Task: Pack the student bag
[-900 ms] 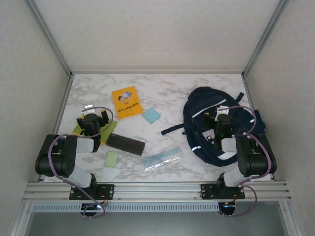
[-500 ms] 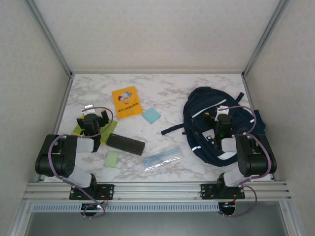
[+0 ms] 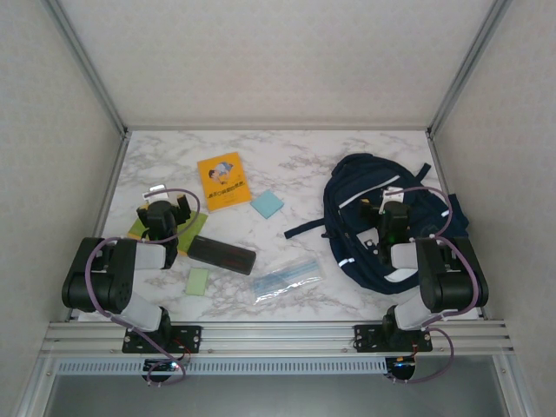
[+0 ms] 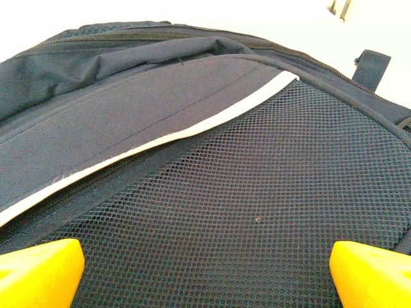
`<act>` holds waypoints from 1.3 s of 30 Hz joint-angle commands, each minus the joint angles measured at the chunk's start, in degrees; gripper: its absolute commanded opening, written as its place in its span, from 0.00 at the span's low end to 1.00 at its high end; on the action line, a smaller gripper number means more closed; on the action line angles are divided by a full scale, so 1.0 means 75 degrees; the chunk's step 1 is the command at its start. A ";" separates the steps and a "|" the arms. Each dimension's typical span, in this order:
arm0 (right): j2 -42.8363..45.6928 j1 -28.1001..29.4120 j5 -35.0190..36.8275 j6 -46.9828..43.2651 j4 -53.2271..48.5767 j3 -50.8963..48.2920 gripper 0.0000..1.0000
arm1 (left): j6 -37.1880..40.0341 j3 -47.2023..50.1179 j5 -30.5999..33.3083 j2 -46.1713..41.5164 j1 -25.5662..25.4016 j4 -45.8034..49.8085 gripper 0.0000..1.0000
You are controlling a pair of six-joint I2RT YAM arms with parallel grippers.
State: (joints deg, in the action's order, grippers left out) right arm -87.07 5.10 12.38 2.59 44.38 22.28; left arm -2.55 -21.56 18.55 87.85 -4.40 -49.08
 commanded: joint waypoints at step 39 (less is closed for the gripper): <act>-0.3796 0.0558 -0.3323 0.3553 -0.8235 0.8116 0.00 | -0.4080 -0.2663 -0.1650 -0.1491 -0.2283 0.5958 1.00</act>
State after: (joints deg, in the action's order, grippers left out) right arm -112.79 6.44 -1.72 38.48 -21.98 78.96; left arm -30.70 -39.35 8.78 75.96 -20.10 -4.75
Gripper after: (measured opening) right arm 0.038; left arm 0.997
